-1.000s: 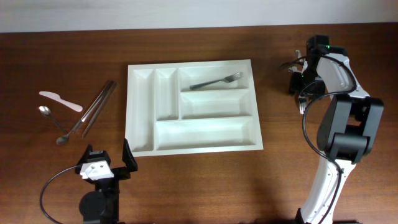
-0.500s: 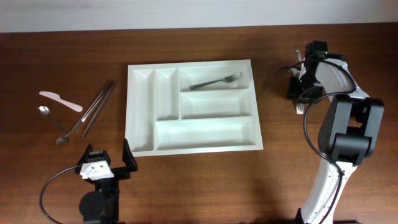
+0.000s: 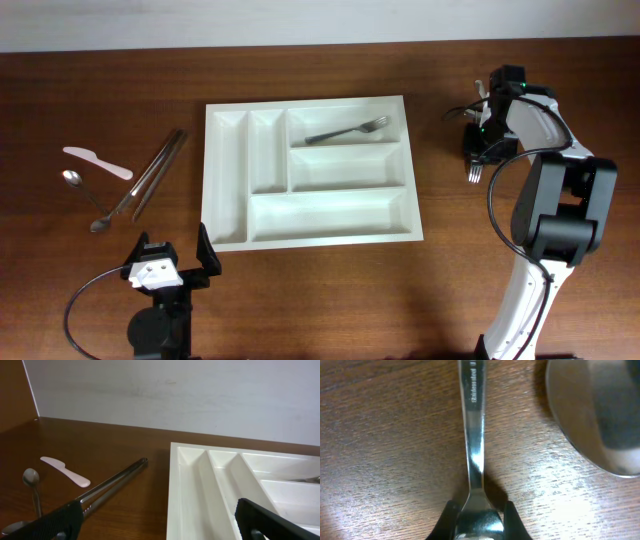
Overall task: Pack container
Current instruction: 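Carry the second fork into the top compartment and release it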
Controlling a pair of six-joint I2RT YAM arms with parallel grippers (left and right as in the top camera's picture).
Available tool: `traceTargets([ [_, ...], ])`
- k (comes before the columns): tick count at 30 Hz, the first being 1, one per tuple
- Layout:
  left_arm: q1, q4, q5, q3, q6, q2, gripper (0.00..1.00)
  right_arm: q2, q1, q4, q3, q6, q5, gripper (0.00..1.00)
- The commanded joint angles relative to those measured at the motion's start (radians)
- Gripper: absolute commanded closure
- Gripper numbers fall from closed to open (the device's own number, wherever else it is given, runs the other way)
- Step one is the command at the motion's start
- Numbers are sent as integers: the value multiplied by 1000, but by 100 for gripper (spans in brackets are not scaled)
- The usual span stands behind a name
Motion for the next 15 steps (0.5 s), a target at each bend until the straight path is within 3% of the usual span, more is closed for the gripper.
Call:
traceTargets([
  [1, -4, -2, 11, -5, 19, -9, 1, 31, -3, -10, -38, -8, 9, 96],
  [15, -4, -2, 11, -5, 19, -9, 1, 31, -1, -29, 4, -18, 9, 96],
])
